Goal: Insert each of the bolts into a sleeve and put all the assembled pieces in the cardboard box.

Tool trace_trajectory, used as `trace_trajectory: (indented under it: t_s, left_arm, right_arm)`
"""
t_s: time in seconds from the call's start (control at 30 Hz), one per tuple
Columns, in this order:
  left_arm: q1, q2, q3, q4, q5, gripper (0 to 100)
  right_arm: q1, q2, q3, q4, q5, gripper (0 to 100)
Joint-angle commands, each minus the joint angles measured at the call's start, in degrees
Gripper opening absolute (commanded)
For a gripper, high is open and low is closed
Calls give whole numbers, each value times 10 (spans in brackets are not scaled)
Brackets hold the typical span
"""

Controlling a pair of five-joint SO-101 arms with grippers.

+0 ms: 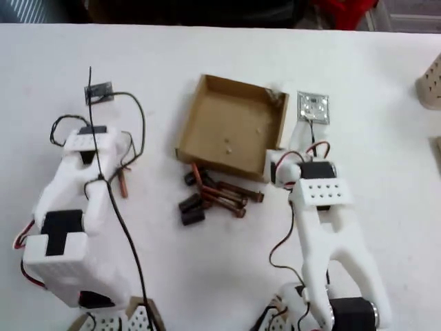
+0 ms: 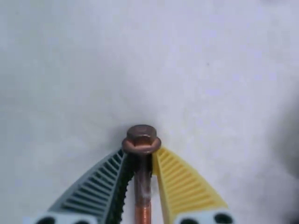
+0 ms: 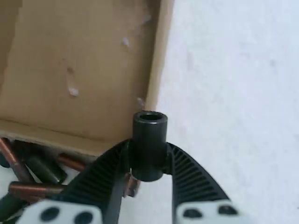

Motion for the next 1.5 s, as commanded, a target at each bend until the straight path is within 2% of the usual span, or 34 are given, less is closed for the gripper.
trace_trajectory:
  t_s: [0.0,0.57,0.8,1.03,1.23,1.47]
  left_arm:
    - [-5,-36,0,-12,-7,23]
    - [-14,-36,0,-37,-7,23]
    - [-14,-36,0,-37,-7,23]
    - [-14,-36,0,-37,-7,23]
    - [-14,-36,3,-37,-7,23]
    - [-14,-36,4,-37,-7,23]
  right_arm:
    - [-31,-17,-25,-63,-15,17]
    - [-135,-22,160,-465,-12,17]
    - [-187,-145,340,-681,-11,17]
    - [-226,-243,426,-681,-14,17]
    - [-241,-245,517,-837,-11,16]
    - [-218,-167,515,-905,-11,16]
